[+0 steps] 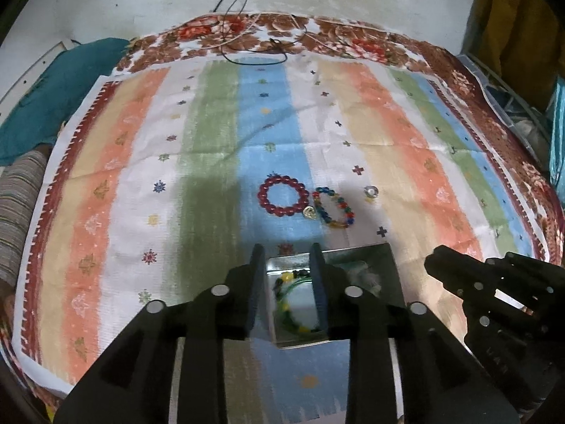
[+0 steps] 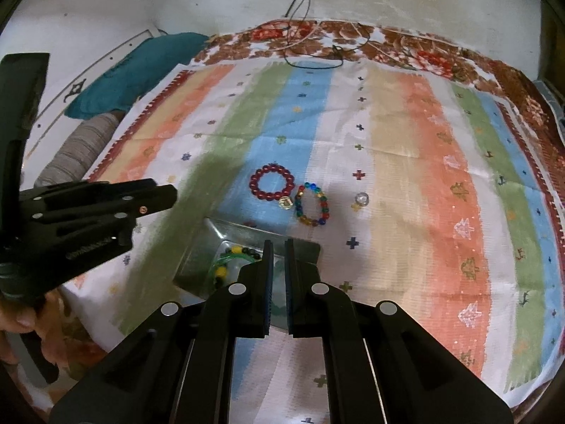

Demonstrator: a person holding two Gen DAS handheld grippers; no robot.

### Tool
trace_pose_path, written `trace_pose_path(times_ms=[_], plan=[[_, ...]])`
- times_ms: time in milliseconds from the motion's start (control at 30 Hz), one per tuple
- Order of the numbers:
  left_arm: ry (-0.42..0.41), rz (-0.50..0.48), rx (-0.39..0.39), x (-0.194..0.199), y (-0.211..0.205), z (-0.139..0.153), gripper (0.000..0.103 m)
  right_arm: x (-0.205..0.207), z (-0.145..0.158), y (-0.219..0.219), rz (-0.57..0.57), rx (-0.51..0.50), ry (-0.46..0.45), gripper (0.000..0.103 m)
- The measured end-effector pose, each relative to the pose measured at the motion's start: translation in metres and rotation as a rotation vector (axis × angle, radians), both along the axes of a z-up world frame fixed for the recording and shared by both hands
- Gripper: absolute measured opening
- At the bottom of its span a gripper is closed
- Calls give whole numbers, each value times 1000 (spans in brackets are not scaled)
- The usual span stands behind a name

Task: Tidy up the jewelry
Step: 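Lower the green bangle into the tin and open the left tool while the right tool releases its bracelet there, then move both open tools from the tin toward the red and multicolor bracelets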

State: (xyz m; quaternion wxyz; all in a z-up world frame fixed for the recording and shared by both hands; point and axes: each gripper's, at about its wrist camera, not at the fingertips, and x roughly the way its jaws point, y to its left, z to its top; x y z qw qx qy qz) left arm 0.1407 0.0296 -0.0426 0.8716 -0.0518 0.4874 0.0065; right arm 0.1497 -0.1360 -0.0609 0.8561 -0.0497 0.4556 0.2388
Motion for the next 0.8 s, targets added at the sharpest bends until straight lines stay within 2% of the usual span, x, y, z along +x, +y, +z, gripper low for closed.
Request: trace_pose_path(times_ms=[33,67,300,600,800], plan=[[-1,4,4,0,1,0,32,1,0,-1,-4,0,0,37],[-2,5,8,0,1,0,35,1,0,-1,-9,4,-2,40],[-4,14,13,2,4,1,52,5,-3,-2,-18,-20,-4,41],[17,43,-9,12,15,-4,65,20,-5,-13,-58,-3,20,54],[28,36,20,19,15,-10,72,33,-7,-19,-81,-3,34,60]])
